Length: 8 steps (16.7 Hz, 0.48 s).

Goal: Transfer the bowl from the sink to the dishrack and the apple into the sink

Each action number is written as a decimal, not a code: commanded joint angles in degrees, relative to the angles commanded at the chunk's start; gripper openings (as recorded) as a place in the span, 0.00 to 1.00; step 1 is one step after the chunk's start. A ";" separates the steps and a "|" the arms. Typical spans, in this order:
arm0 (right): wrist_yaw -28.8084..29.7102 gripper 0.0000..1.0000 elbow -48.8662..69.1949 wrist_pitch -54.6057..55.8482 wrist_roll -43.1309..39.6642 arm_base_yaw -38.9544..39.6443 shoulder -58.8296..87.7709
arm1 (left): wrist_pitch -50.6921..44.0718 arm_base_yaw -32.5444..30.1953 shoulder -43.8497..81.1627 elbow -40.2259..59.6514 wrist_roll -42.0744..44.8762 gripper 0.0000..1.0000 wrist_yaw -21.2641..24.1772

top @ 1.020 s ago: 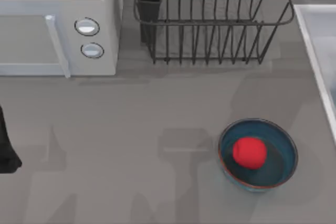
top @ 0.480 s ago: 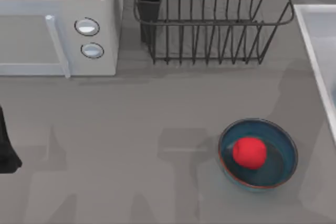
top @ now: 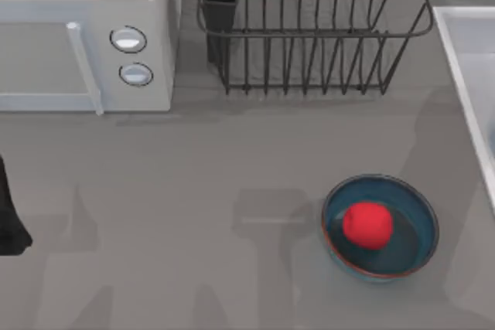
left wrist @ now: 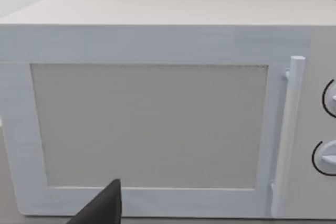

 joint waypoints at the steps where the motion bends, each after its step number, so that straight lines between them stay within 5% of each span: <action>1: 0.00 1.00 -0.12 0.19 0.04 -0.03 0.12 | 0.00 0.00 0.00 0.00 0.00 1.00 0.00; 8: 0.11 1.00 -6.21 13.15 0.43 0.04 6.63 | 0.00 0.00 0.00 0.00 0.00 1.00 0.00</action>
